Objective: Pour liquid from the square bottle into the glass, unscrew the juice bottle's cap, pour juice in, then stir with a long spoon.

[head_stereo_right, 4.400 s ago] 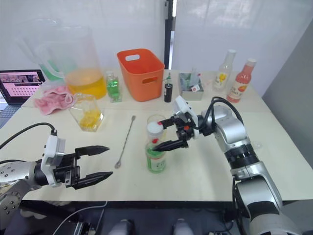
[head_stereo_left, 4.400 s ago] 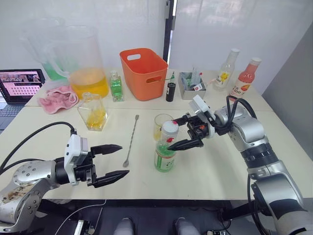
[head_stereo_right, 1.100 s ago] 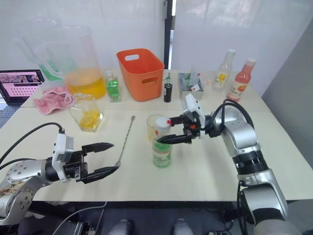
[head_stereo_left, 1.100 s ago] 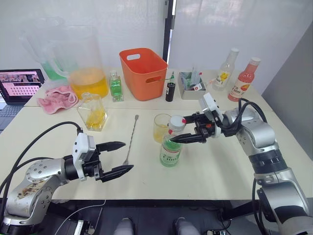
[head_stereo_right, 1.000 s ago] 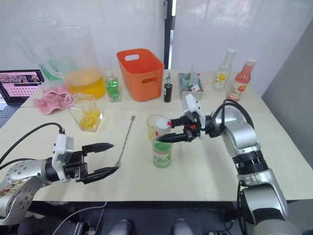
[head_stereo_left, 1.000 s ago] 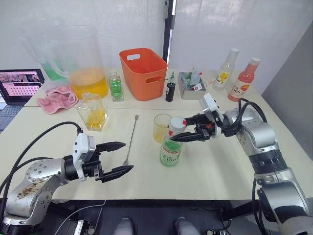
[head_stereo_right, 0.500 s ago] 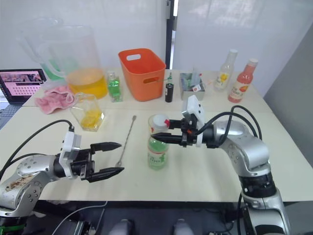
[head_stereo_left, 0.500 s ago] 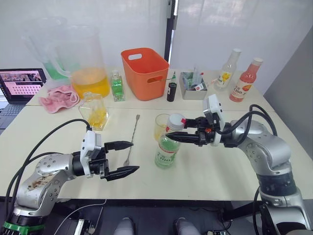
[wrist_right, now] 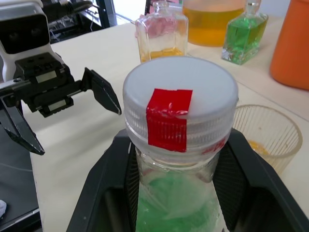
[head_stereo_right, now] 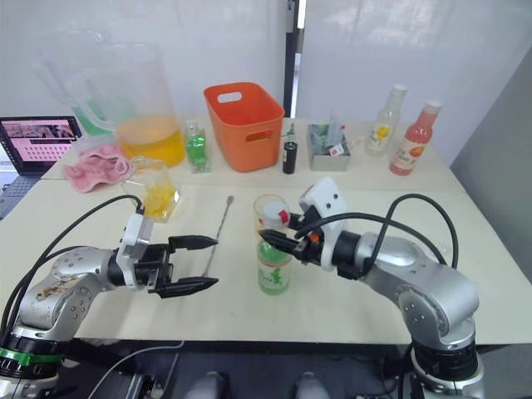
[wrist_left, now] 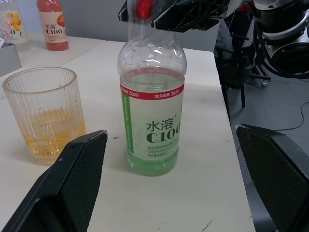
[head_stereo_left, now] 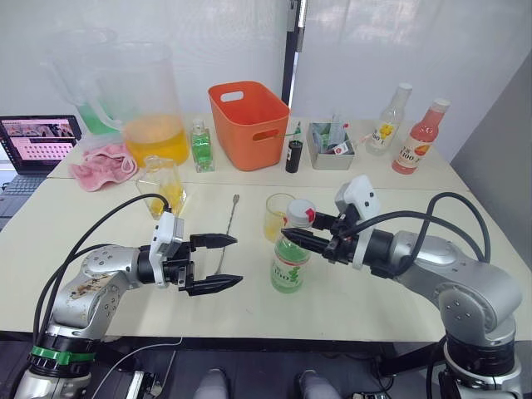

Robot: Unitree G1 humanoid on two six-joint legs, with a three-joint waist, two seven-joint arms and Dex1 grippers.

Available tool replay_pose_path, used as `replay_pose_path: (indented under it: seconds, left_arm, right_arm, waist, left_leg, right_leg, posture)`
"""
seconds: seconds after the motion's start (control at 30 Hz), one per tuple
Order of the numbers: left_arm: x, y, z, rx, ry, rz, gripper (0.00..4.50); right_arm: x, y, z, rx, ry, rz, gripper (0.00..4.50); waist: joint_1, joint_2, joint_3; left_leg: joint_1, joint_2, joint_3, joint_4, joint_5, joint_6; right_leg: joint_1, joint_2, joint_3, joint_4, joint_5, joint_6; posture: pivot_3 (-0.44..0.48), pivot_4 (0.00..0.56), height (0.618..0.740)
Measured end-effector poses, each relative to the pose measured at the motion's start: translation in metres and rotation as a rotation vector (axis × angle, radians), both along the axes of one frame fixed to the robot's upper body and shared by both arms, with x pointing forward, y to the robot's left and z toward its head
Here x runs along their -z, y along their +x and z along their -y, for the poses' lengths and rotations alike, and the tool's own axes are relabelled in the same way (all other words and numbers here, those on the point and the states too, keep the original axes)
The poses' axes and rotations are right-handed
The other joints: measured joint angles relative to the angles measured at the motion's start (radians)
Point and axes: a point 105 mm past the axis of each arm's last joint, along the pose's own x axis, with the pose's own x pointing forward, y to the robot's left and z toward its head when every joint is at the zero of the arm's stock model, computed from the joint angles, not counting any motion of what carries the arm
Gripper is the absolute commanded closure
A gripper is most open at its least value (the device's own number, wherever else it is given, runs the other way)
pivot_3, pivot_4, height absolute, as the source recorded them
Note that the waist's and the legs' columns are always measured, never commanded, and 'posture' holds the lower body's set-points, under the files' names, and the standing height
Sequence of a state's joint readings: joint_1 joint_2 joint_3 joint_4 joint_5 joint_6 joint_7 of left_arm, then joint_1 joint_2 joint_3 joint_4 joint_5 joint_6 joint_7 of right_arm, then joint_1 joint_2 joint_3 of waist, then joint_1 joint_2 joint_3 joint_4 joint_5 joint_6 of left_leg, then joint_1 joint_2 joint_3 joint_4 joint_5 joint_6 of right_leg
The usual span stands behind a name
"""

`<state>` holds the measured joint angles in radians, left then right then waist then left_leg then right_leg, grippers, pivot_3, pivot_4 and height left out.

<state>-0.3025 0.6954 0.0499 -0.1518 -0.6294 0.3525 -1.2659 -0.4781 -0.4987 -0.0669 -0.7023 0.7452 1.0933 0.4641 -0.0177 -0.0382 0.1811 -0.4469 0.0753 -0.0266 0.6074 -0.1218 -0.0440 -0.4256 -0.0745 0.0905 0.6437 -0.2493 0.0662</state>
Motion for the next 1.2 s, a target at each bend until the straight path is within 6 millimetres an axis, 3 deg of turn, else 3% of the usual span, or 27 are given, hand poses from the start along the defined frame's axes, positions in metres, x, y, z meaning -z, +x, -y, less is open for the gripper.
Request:
replay_pose_path:
  seconds: [0.27,0.3,0.47,0.5,0.8,0.97,1.2]
  left_arm:
    - [0.001,0.000,0.002,0.026,-0.002,-0.005,0.00]
    - [0.001,0.000,0.002,0.029,-0.002,-0.005,0.00]
    - [0.002,-0.001,0.001,0.034,0.000,-0.008,0.00]
    - [0.002,-0.001,0.001,0.034,0.000,-0.008,0.00]
    - [0.000,0.000,-0.001,0.027,0.000,-0.002,0.00]
    - [-0.008,0.005,-0.001,0.000,-0.015,0.021,0.00]
    - [-0.027,0.014,0.017,0.011,-0.105,0.047,0.00]
  right_arm:
    - [0.006,-0.007,0.001,0.043,0.021,0.019,2.96]
    - [0.007,-0.008,0.001,0.041,0.019,0.024,1.88]
    - [0.021,-0.009,0.012,0.009,-0.044,-0.037,0.18]
    - [0.020,-0.009,0.017,0.002,-0.057,-0.033,0.01]
    - [0.005,-0.012,0.061,-0.048,-0.163,0.016,0.01]
    - [-0.019,-0.028,0.095,-0.053,-0.131,0.023,0.01]
    - [-0.024,-0.059,0.109,-0.102,-0.110,-0.040,0.01]
  waist:
    - [0.000,0.000,0.000]
    - [0.000,0.000,0.000]
    - [0.000,-0.001,0.000]
    - [0.001,-0.001,0.000]
    - [0.003,-0.001,0.000]
    - [0.007,-0.001,0.000]
    - [0.005,-0.001,0.000]
  left_leg:
    - [0.001,0.000,0.000,0.000,0.000,0.000]
    - [0.001,0.000,0.000,0.000,0.000,0.000]
    - [0.000,0.000,0.000,0.001,0.000,0.000]
    - [0.000,0.000,0.000,0.000,0.000,0.000]
    - [0.000,0.000,0.000,0.000,0.000,0.000]
    - [0.001,0.000,0.000,0.001,0.000,0.000]
    - [0.001,0.000,0.000,0.001,0.000,0.000]
  right_leg:
    - [0.001,0.000,0.000,-0.001,0.000,0.000]
    - [0.002,0.000,0.000,-0.001,0.000,0.000]
    - [0.001,-0.001,0.000,-0.001,0.000,0.000]
    - [0.002,-0.001,0.000,-0.001,0.000,0.000]
    - [0.002,-0.001,0.000,-0.002,0.000,0.000]
    - [0.002,-0.001,0.000,-0.002,0.000,0.001]
    - [0.003,0.000,0.000,-0.002,0.000,0.001]
  posture:
    - [0.000,0.150,0.703]
    - [0.000,0.150,0.703]
    - [0.000,0.150,0.703]
    - [0.000,0.150,0.703]
    - [0.000,0.150,0.703]
    - [0.000,0.150,0.703]
    - [0.000,0.150,0.703]
